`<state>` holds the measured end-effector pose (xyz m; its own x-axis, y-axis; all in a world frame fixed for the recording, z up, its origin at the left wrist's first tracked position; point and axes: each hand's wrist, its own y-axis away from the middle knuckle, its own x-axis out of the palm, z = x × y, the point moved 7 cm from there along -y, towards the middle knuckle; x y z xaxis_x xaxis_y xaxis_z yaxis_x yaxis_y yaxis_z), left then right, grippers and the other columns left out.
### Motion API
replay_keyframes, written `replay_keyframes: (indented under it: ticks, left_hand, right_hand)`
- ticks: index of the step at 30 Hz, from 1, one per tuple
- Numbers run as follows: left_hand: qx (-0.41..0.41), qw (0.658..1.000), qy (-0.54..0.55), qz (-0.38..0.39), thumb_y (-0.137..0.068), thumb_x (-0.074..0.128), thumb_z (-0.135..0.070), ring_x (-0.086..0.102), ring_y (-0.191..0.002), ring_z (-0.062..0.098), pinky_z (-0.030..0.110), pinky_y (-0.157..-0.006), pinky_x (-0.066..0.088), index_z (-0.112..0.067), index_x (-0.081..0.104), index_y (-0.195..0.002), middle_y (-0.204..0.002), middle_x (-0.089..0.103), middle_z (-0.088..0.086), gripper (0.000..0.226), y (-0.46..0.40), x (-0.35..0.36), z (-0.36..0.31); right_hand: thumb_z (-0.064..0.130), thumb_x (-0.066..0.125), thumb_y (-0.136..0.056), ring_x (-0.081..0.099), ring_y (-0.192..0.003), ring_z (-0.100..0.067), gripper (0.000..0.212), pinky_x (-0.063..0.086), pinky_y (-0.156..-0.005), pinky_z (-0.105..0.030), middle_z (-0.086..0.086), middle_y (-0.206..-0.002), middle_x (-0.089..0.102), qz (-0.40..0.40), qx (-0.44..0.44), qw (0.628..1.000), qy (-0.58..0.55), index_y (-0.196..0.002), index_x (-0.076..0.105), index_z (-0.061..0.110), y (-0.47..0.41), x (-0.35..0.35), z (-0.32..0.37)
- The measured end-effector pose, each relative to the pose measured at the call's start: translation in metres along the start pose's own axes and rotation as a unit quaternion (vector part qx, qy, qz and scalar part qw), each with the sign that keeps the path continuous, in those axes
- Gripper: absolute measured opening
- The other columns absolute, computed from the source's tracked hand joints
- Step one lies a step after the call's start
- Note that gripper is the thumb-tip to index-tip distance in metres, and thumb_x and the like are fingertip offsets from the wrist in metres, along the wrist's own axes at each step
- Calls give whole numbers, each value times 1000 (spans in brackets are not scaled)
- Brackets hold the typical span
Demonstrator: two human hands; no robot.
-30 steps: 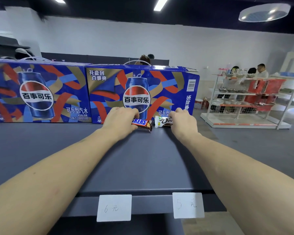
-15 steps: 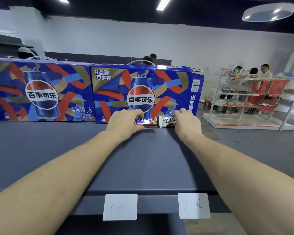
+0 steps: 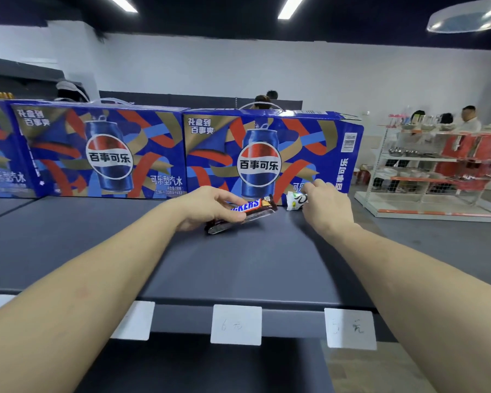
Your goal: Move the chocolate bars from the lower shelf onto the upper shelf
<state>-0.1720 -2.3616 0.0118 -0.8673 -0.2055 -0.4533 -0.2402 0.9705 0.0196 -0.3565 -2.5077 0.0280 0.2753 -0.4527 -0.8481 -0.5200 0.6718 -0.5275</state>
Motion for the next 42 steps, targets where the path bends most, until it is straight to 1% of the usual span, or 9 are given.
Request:
replay_keyframes:
  ticks: [3,6,11,15,20,28,33,38,42]
  left_hand:
    - [-10,998,50,28,-79,76,-3,65,-99,16,27,-91,50,-17,73,-111,-111,72,7,35,6,1,1]
    - [4,999,39,7,-79,72,4,67,-97,17,30,-89,53,-17,72,-110,-108,73,8,37,9,-2,-2]
    - [44,995,-76,-48,-72,82,-3,68,-97,12,26,-87,55,-17,72,-110,-102,74,0,42,3,-8,-10]
    - [71,977,-184,-76,-71,82,-5,68,-93,10,32,-88,55,-23,73,-104,-101,73,-5,38,-14,-7,-13]
    - [96,951,-266,-124,-74,79,-6,63,-87,9,20,-74,47,-21,73,-102,-98,71,-4,32,-31,-4,-19]
    - [128,940,-290,-124,-78,77,-8,62,-93,8,17,-78,44,-17,70,-112,-106,69,-4,35,-54,1,-25]
    - [136,931,-312,-132,-81,74,-11,63,-92,11,28,-84,52,-17,73,-105,-103,70,-3,25,-64,4,-24]
    - [154,905,-370,-144,-84,73,-18,56,-94,15,32,-83,49,-22,71,-107,-104,58,-3,24,-67,10,-26]
    - [165,878,-425,-145,-87,70,-21,55,-100,18,33,-81,47,-24,69,-114,-105,57,-2,27,-67,14,-31]
  right_hand:
    - [12,54,-93,53,-103,-26,26,36,-65,-34,-6,-111,57,-4,-24,1000,-4,-119,56,14,3,-6,18]
    - [16,56,-93,54,-105,-26,29,37,-66,-32,-5,-113,58,-3,-50,999,-9,-121,56,15,5,-9,30]
    - [16,56,-93,55,-105,-26,29,42,-69,-34,-5,-113,60,2,-42,999,-12,-121,57,15,9,-12,30]
    - [15,53,-94,55,-103,-27,20,45,-73,-34,-6,-110,60,5,-26,1000,-1,-113,58,12,12,-11,21]
    - [16,51,-96,55,-110,-26,21,50,-81,-36,-5,-114,59,13,-22,1000,0,-117,58,13,12,-10,13]
    - [13,45,-96,56,-99,-27,20,40,-65,-31,-5,-106,58,13,-7,1000,20,-112,57,14,6,-7,-4]
    - [15,47,-97,57,-100,-27,18,41,-65,-31,-5,-106,58,13,-12,1000,26,-112,57,14,3,-2,-6]
    - [17,48,-99,56,-105,-27,16,53,-75,-35,-5,-107,58,14,-9,1000,15,-111,57,13,-1,-1,-9]
    - [20,49,-100,55,-111,-27,17,53,-78,-36,-6,-110,58,17,-10,1000,18,-114,56,13,-2,1,-8]
